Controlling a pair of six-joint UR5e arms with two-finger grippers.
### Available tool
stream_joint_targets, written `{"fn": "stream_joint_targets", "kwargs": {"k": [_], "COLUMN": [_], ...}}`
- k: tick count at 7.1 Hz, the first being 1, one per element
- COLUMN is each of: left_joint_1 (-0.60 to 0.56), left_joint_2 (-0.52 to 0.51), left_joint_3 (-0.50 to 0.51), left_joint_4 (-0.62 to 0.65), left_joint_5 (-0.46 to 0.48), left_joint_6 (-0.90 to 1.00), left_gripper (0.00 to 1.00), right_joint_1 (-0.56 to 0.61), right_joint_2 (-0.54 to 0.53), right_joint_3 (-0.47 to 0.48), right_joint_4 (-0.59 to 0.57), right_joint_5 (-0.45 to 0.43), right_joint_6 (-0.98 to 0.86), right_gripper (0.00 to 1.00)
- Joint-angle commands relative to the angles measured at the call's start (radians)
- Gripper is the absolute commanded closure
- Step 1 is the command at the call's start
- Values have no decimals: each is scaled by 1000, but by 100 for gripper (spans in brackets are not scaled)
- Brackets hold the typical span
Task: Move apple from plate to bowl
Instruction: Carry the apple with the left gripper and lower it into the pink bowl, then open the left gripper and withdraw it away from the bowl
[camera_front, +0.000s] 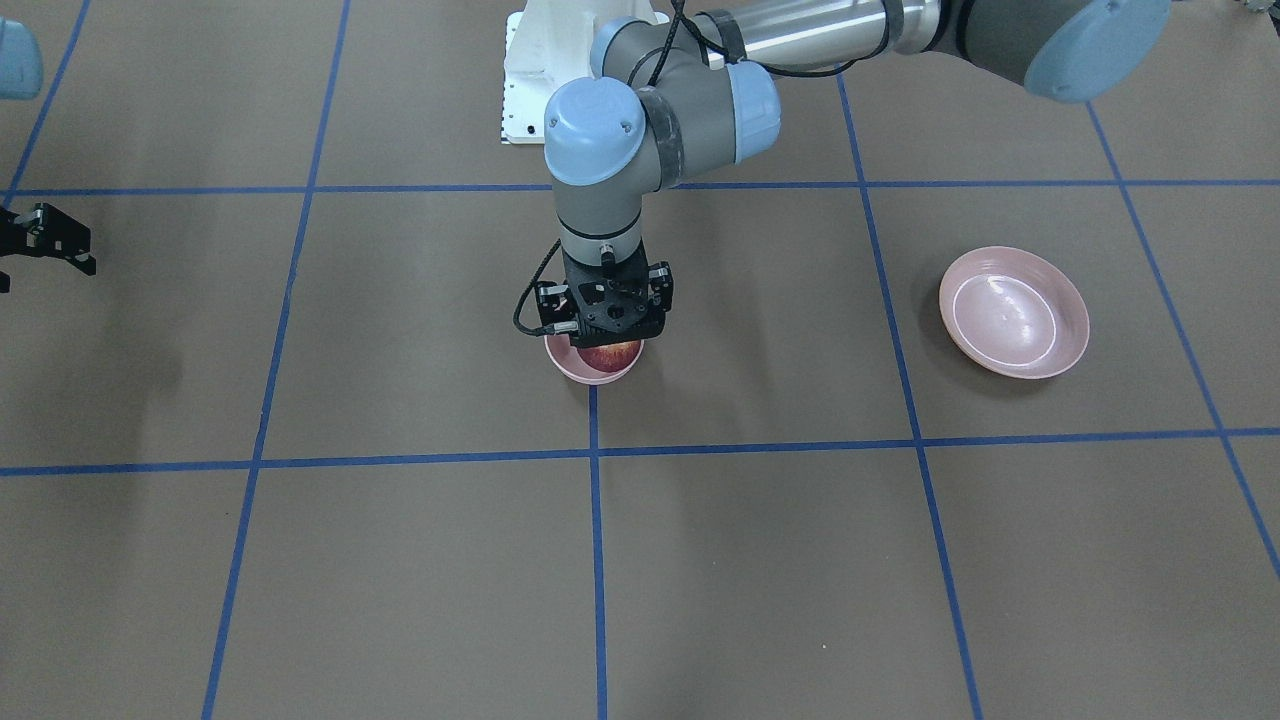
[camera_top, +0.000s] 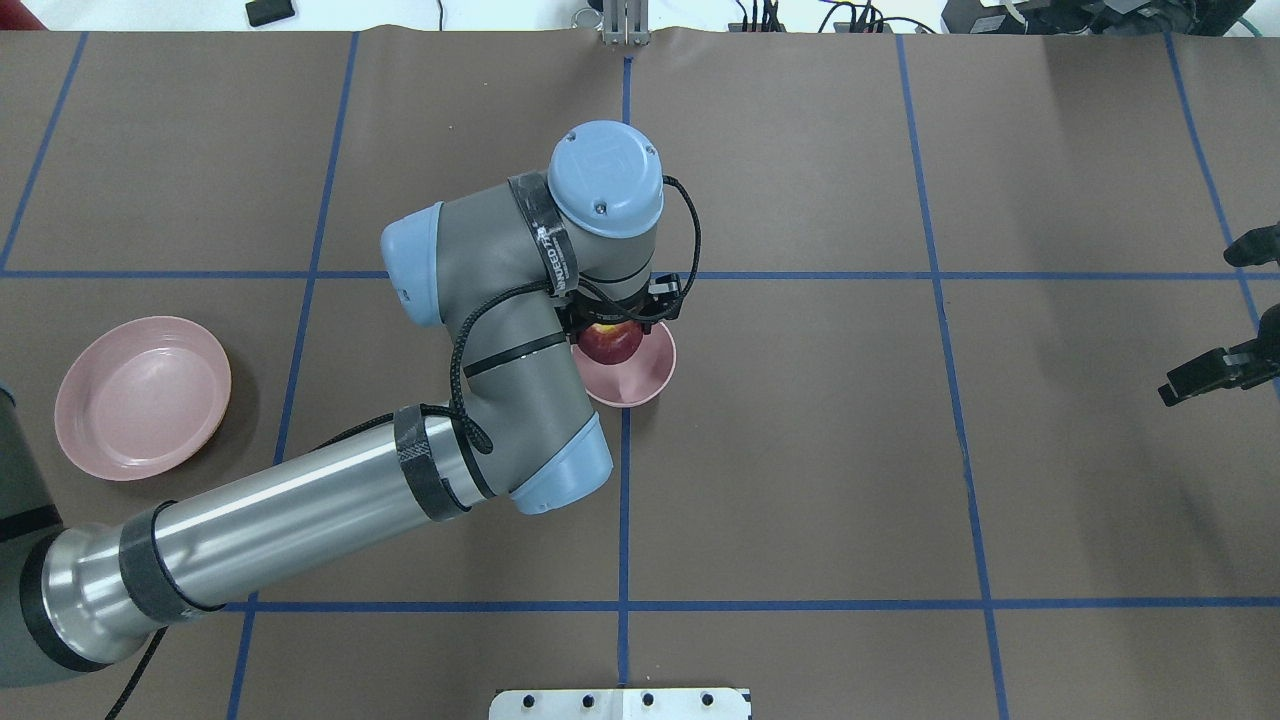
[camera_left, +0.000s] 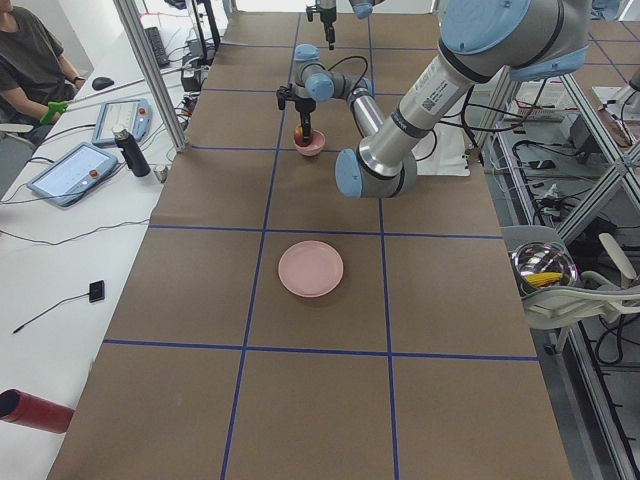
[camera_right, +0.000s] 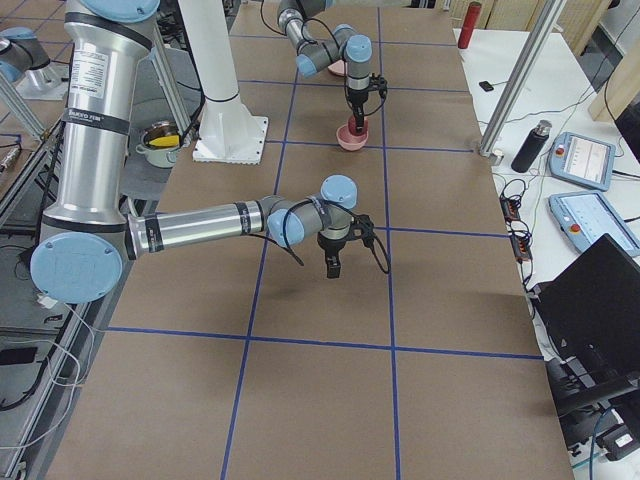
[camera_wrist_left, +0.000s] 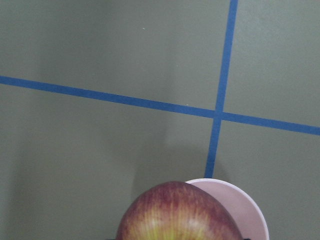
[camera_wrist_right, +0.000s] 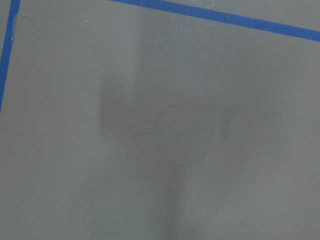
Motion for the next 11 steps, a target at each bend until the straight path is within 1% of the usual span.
{"fn": "stream_joint_targets", "kwargs": {"k": [1, 2, 3, 4, 5, 6, 7, 8, 9, 10, 11], "left_joint_1": [11, 12, 11, 12, 9, 5, 2, -14, -35, -66, -113], "left_joint_2": [-2, 4, 21, 51, 84, 186, 336, 466, 603, 766, 900], "left_joint_3": [6, 11, -1, -3, -58, -187, -394, -579, -691, -760, -758], "left_joint_4": [-10, -20, -67, -170, -169, -151, -85, -3, 27, -72, -221], "left_joint_5": [0, 2, 2, 5, 6, 6, 5, 5, 8, 2, -1], "left_joint_6": [7, 12, 6, 0, 7, 16, 79, 202, 252, 351, 439], "left_gripper": [100, 3, 2, 2, 2, 2, 2, 2, 2, 2, 2], "right_joint_1": [0, 0, 0, 0, 0, 0, 0, 3, 6, 12, 23], "right_joint_2": [-1, -1, 1, 1, 1, 1, -1, -1, -2, -14, -16], "right_joint_3": [0, -2, -2, -3, -3, -3, -3, -3, -2, -2, -2], "right_joint_4": [0, 0, 0, 0, 0, 0, 0, 0, 0, 2, 2], "right_joint_5": [9, 11, 11, 11, 11, 11, 11, 9, 9, 3, 1], "right_joint_6": [0, -1, 0, 0, 0, 0, 0, 0, 0, -1, -3], "right_gripper": [0, 0, 0, 0, 0, 0, 0, 0, 0, 0, 0]}}
